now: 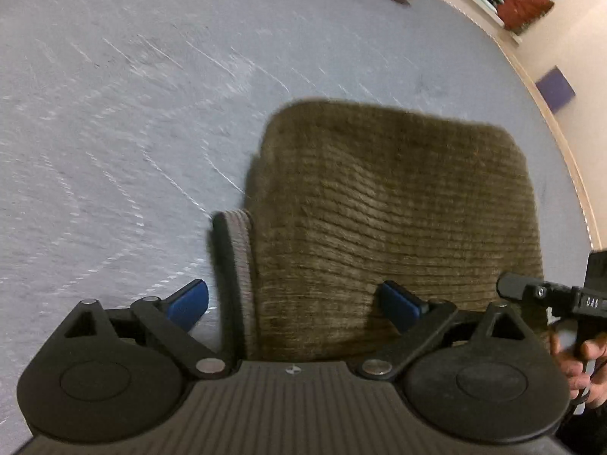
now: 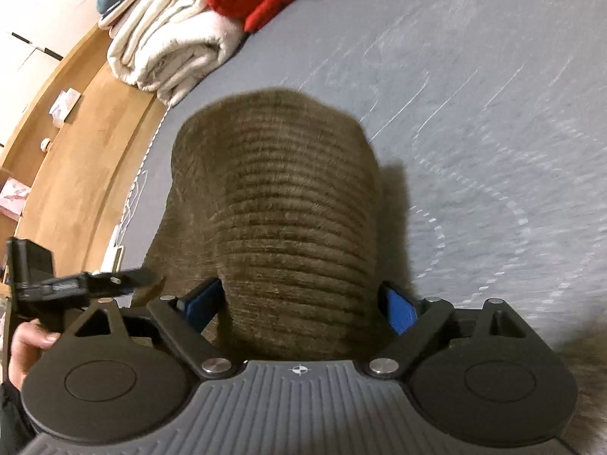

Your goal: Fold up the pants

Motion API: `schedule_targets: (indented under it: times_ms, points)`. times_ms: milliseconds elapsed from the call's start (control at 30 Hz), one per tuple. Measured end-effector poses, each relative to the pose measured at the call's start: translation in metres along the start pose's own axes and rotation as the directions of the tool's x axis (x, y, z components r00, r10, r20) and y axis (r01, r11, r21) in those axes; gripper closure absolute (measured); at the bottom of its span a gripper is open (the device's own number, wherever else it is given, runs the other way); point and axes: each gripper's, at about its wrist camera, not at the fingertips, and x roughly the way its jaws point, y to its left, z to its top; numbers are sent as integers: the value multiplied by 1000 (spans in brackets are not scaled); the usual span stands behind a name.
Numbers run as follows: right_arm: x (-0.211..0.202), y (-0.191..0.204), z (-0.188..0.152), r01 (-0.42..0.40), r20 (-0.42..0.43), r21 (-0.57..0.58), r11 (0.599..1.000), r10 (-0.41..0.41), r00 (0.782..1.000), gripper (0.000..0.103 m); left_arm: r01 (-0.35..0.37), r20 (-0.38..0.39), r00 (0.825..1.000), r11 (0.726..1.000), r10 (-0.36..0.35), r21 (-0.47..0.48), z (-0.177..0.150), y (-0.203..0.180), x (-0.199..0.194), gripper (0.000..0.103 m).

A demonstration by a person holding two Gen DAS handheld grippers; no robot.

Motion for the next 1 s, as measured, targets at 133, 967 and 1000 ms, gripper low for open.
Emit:
schedule_targets:
  times_ms: [133,967,1000]
  points:
    - [3,7,-2,26,14,-40,999,-25,1000,23,9,0,1000,1000,-9,19,-3,-8,13,0]
    - [-96,25,28,217,321,-203,955,-145,936,57,164,243,949,972,-202,169,32,-130,-16,61]
    - [-103,21,33,229,341,-198,953,-152,928,58,173,268,938,967,-220,189,39,-142,-17,61]
